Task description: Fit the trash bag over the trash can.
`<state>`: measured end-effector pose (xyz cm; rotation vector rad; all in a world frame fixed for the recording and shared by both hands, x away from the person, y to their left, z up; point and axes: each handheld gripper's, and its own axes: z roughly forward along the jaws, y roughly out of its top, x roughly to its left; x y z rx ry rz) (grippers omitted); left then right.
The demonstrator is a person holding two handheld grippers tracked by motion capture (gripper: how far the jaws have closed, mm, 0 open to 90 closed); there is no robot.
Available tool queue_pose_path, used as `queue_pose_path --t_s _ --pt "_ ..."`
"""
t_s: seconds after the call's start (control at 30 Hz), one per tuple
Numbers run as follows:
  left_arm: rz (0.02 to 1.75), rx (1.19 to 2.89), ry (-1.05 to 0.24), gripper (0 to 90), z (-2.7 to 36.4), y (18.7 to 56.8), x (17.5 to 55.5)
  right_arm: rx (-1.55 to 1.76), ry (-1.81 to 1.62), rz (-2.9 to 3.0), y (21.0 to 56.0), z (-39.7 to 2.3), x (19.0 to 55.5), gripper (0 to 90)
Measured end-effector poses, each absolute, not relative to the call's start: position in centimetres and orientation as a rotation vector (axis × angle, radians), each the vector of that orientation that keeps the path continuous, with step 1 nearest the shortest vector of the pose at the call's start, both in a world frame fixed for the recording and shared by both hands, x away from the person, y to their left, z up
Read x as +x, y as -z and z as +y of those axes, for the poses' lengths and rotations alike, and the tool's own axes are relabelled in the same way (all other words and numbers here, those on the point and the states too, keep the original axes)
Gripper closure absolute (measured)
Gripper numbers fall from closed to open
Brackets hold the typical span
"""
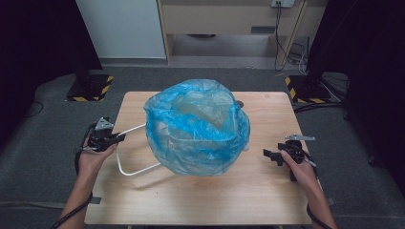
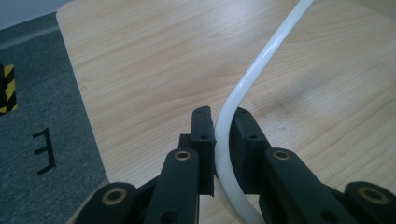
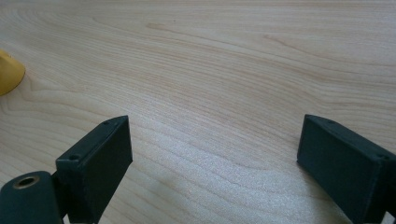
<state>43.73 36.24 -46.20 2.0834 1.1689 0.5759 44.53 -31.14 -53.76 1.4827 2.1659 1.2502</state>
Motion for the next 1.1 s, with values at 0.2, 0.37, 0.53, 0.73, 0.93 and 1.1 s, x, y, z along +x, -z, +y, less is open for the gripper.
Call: queue_pose_path --t_s 0.2,0.37,0.53,0.73,0.93,1.1 --pt "1.158 2.071 -0.589 80.1 36.6 45.1 43.6 1.479 -1.249 2.169 53.8 -31.0 44.6 10.0" --pt "1.139 2.081 -0.596 80.2 36.7 44.2 43.3 1.485 -1.248 2.17 53.8 -30.9 44.6 10.0" --pt "1.132 2.073 -0.604 80.2 36.8 43.4 43.2 1.472 -1.25 2.173 53.8 -30.9 44.6 10.0" --pt "1.122 2.067 -0.611 80.2 36.9 42.7 43.1 1.472 -1.25 2.173 53.8 -30.9 44.6 10.0" --pt "1.115 2.059 -0.617 80.2 37.1 42.0 42.9 1.472 -1.249 2.173 53.8 -30.9 44.6 10.0" --pt "1.114 2.06 -0.616 80.3 37.3 41.8 42.8 1.472 -1.25 2.173 53.8 -30.9 44.6 10.0"
